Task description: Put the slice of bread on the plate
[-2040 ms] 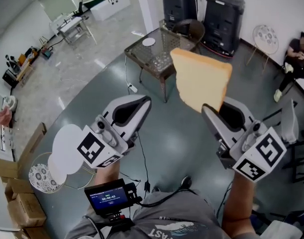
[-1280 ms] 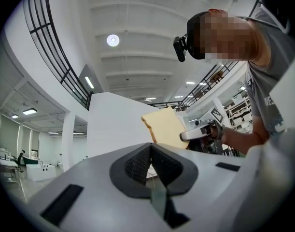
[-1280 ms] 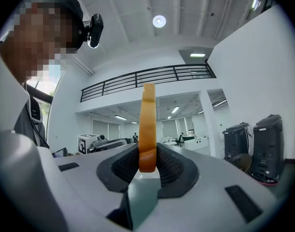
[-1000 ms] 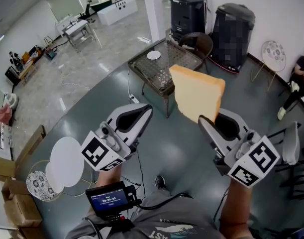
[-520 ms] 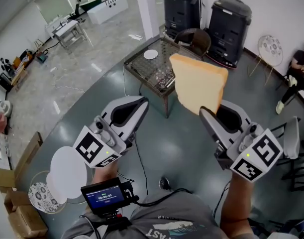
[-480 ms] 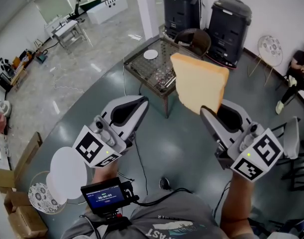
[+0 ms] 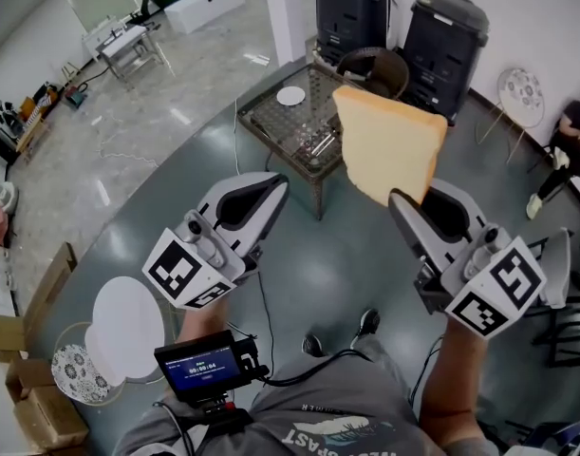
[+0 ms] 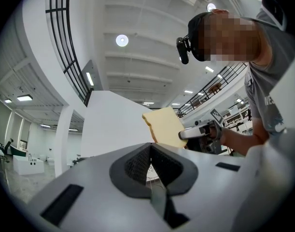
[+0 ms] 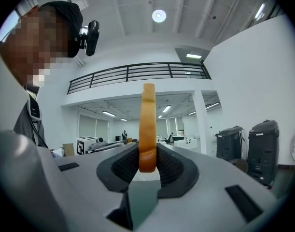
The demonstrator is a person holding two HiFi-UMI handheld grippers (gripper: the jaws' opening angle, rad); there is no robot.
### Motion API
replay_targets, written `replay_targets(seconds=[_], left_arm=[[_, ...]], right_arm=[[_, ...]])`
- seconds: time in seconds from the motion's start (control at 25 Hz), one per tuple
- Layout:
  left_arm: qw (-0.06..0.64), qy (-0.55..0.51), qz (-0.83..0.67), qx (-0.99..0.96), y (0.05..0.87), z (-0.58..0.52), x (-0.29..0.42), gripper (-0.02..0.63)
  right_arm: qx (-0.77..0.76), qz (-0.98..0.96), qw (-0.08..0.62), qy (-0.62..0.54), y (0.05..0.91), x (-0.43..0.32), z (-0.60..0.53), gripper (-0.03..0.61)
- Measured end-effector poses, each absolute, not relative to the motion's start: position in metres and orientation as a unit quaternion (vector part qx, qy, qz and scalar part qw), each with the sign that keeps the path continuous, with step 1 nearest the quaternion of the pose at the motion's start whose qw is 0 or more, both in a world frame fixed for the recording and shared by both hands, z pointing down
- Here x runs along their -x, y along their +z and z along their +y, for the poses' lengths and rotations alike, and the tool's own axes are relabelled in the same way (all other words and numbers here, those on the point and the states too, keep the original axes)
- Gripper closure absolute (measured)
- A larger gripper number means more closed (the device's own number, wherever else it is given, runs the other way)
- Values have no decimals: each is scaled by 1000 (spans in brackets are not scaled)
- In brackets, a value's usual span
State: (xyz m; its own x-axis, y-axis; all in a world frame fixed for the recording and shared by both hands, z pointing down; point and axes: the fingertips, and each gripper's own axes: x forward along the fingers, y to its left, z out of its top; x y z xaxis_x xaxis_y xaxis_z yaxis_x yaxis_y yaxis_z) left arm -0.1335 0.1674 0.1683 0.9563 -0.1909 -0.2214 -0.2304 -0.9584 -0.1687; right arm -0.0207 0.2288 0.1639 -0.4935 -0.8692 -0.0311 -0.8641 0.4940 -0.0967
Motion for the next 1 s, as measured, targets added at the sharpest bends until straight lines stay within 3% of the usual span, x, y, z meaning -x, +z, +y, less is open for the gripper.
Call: replay_targets(seconds=[1.0], left_arm=[[114, 55, 230, 965, 175, 51, -5, 607]], right_arm=[[383, 922, 42, -39, 172, -120, 82, 485]])
